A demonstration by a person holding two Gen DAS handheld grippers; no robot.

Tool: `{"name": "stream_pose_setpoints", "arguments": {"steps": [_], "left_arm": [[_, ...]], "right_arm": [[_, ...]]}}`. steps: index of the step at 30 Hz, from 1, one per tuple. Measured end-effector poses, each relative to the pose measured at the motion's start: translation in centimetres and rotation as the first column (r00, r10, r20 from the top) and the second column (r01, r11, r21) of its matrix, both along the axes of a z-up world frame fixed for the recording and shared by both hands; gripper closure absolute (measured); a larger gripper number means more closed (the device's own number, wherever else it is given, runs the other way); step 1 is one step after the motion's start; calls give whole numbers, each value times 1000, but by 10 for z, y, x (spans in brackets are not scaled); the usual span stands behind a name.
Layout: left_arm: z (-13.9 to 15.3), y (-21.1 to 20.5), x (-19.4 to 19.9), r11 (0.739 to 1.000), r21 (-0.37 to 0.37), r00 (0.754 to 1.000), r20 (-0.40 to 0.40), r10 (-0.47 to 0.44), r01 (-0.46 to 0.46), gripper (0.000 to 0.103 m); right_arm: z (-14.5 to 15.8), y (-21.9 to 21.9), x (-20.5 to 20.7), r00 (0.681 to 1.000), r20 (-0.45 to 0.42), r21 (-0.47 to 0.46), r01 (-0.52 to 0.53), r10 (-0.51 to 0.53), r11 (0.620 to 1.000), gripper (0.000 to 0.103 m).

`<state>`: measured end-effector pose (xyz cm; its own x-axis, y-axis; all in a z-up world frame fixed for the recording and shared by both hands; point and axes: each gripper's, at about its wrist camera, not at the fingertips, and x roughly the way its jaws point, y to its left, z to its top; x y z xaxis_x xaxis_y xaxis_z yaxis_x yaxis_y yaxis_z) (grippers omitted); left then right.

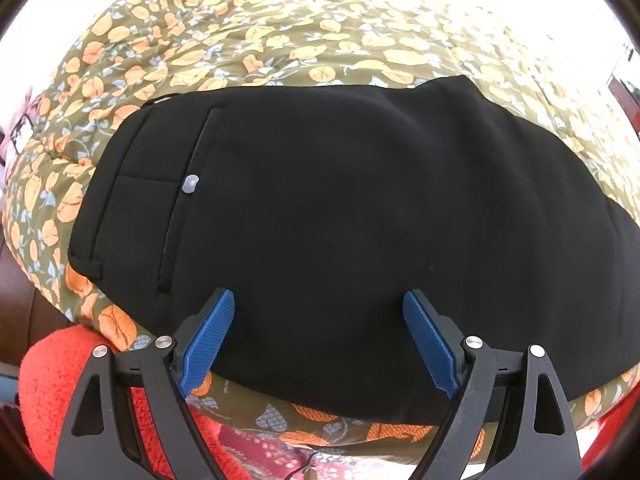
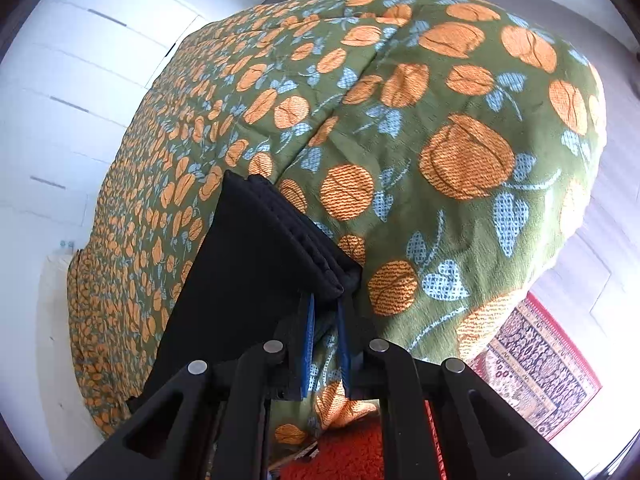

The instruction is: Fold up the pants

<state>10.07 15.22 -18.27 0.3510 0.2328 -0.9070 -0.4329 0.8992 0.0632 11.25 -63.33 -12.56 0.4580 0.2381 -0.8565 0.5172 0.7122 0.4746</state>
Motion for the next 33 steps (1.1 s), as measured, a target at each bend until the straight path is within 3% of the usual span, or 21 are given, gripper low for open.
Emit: {"name": "stream_pose_setpoints", "arguments": {"steps": [3, 4, 5, 10, 15, 21, 22, 23, 25, 26, 27, 29, 31, 33], "left_arm": [[0, 0, 0, 1000, 2, 1000, 0, 0, 0, 15], [0, -1, 0, 1000, 2, 1000, 0, -1, 1, 15], [0, -1, 0, 1000, 2, 1000, 0, 0, 0, 15], [0, -2, 0, 1000, 5, 1000, -2, -2, 2, 15], [-1, -4, 1, 1000, 13, 1000, -6, -13, 13, 15], [-4, -4, 1, 1000, 16, 1000, -11, -19, 19, 13], [-3, -5, 2, 1000, 19, 1000, -13, -20, 21, 13], [-3, -6, 2, 999, 23, 1000, -15, -22, 23, 13], [1, -8, 2, 999, 32, 1000, -20, -17, 18, 17], [8, -13, 1, 999, 40, 1000, -10, -19, 19, 26], [17, -20, 0, 998, 50, 999, 10, -33, 32, 28], [42, -48, -1, 993, 39, 989, 90, -114, 111, 26], [63, -87, 1, 971, -16, 958, 168, -234, 240, 19], [72, -134, 7, 920, -72, 906, 218, -364, 386, 16]], "right_arm": [[3, 0, 2, 1000, 11, 24, 14, -14, 1000, 82], [1, -1, 1, 1000, 10, 45, 25, -26, 999, 67], [0, -2, 0, 999, 11, 61, 35, -35, 998, 59], [-16, -5, 2, 999, 14, 173, 34, -37, 984, 59], [-39, -11, 13, 999, -12, 224, 41, -39, 974, 59], [-56, -26, 11, 993, 64, 364, 67, -97, 929, 55], [-56, -27, 10, 993, 81, 370, 53, -89, 928, 57], [-54, -27, 9, 993, 89, 353, 43, -79, 935, 76], [-49, -27, 6, 991, 111, 334, 26, -67, 942, 79], [-45, -25, 5, 990, 127, 319, 21, -64, 947, 79], [-41, -22, 5, 989, 137, 304, 13, -57, 953, 79], [-28, -17, 4, 985, 170, 263, -14, -32, 965, 80], [-15, -10, 6, 981, 195, 232, -44, -2, 972, 80], [-2, -2, 7, 975, 223, 214, -75, 26, 974, 80]]}}
